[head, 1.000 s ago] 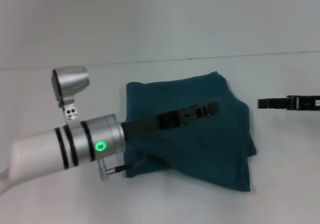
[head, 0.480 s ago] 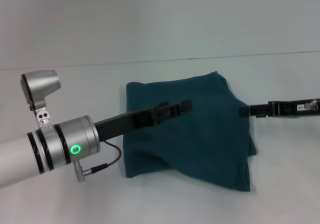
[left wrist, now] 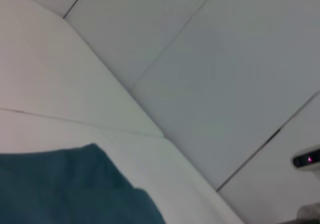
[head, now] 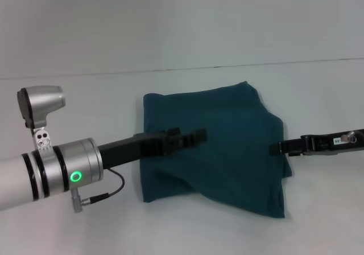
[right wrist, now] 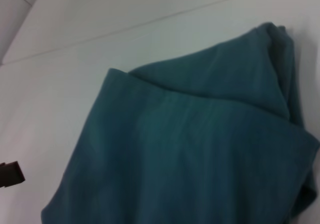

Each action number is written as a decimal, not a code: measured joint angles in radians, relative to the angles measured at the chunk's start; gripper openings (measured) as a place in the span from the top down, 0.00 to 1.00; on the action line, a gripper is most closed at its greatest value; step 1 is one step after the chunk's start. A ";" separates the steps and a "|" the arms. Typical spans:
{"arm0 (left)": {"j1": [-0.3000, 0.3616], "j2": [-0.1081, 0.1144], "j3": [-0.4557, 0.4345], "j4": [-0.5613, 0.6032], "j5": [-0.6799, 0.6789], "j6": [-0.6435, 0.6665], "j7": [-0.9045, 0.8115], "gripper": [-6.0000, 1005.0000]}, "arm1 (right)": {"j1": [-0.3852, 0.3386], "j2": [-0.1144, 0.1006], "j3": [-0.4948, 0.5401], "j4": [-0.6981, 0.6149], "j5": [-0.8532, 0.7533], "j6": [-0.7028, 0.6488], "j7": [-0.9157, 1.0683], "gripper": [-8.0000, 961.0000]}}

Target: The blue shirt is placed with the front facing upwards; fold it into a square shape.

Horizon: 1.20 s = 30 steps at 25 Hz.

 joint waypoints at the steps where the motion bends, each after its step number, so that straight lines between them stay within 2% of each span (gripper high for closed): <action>1: -0.001 0.004 -0.009 0.003 0.039 0.005 -0.001 0.04 | -0.001 0.002 -0.001 0.000 -0.002 0.000 0.003 0.21; 10: -0.003 0.014 -0.077 0.005 0.116 0.015 0.001 0.04 | -0.003 0.014 -0.003 0.013 -0.004 0.022 0.011 0.21; 30: -0.007 0.015 -0.105 0.014 0.129 0.001 0.002 0.04 | 0.052 0.036 0.004 0.090 0.002 0.110 0.016 0.21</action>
